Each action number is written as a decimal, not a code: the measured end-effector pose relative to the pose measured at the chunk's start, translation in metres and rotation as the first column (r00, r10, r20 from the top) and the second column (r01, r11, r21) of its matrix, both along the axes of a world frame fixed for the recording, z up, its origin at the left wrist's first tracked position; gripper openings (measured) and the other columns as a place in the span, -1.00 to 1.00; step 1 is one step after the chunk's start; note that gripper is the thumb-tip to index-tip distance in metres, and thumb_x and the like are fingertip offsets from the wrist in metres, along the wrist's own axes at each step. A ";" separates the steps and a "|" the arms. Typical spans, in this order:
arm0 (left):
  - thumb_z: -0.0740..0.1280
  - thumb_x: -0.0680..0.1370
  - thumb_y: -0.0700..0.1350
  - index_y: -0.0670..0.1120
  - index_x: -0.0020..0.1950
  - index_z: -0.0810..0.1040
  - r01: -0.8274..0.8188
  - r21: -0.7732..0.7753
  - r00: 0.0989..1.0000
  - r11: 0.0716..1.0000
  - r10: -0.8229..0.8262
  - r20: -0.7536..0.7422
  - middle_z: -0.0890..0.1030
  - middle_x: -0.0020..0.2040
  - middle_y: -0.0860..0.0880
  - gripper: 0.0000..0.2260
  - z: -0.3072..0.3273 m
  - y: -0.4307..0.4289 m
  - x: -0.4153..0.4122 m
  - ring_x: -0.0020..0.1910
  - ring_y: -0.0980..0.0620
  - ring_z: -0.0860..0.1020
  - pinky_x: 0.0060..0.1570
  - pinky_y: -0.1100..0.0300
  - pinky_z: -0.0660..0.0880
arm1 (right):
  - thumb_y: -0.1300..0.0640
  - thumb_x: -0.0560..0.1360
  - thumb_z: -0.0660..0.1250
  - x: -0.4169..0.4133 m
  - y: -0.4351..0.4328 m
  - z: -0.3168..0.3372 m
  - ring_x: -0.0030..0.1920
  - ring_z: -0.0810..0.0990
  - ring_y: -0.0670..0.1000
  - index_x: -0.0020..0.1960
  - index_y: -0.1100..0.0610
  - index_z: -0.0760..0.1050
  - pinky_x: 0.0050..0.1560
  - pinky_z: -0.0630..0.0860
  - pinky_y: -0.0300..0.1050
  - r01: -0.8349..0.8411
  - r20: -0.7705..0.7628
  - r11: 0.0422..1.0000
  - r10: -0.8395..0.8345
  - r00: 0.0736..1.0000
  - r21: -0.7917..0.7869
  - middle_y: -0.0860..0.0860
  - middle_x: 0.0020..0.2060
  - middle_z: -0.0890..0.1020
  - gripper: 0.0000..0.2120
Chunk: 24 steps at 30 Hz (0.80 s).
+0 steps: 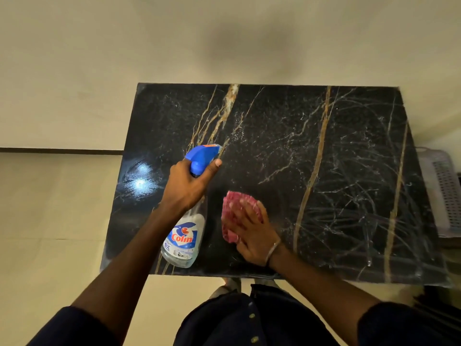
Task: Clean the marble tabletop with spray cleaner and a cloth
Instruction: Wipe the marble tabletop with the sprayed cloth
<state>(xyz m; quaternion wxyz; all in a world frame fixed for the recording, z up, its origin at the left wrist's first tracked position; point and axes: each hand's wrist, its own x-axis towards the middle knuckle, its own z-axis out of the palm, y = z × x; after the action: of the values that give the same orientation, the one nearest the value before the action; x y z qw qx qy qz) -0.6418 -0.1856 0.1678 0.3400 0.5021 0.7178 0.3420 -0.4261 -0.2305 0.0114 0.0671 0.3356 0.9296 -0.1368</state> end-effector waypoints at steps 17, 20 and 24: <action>0.33 0.54 0.16 -0.15 -0.24 0.50 0.065 -0.018 0.996 0.998 -0.064 0.061 0.59 -0.36 -0.27 -0.61 -0.008 0.017 0.030 -0.38 -0.21 0.60 -0.28 -0.09 0.57 | -0.11 0.42 0.20 0.086 -0.072 0.000 0.58 0.01 0.18 0.59 -0.06 0.08 0.40 0.08 0.46 0.222 0.007 0.975 -0.223 0.975 0.004 0.06 0.59 0.08 -0.24; 0.33 0.53 0.17 -0.18 -0.21 0.51 0.076 -0.024 0.995 0.997 -0.075 0.059 0.59 -0.35 -0.28 -0.59 -0.007 0.019 0.032 -0.36 -0.22 0.60 -0.27 -0.12 0.57 | -0.05 0.40 0.19 0.124 -0.078 0.003 0.57 0.03 0.19 0.57 -0.04 0.14 0.37 0.12 0.49 0.463 0.016 0.887 -0.463 0.886 0.010 0.08 0.58 0.10 -0.25; 0.34 0.54 0.14 -0.13 -0.16 0.50 0.094 -0.016 0.993 0.995 -0.092 0.079 0.59 -0.32 -0.27 -0.66 -0.007 0.017 0.033 -0.34 -0.23 0.59 -0.26 -0.12 0.58 | -0.06 0.39 0.17 0.101 -0.081 0.003 0.57 0.02 0.24 0.56 0.00 0.18 0.42 0.01 0.48 0.660 0.054 0.751 -0.660 0.749 0.034 0.13 0.58 0.10 -0.27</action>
<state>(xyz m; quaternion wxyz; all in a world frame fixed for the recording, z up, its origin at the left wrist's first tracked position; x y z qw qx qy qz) -0.6093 -0.1684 0.1603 0.3885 0.5179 0.6831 0.3380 -0.3253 -0.3116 0.0144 0.0415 0.6465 0.7497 -0.1350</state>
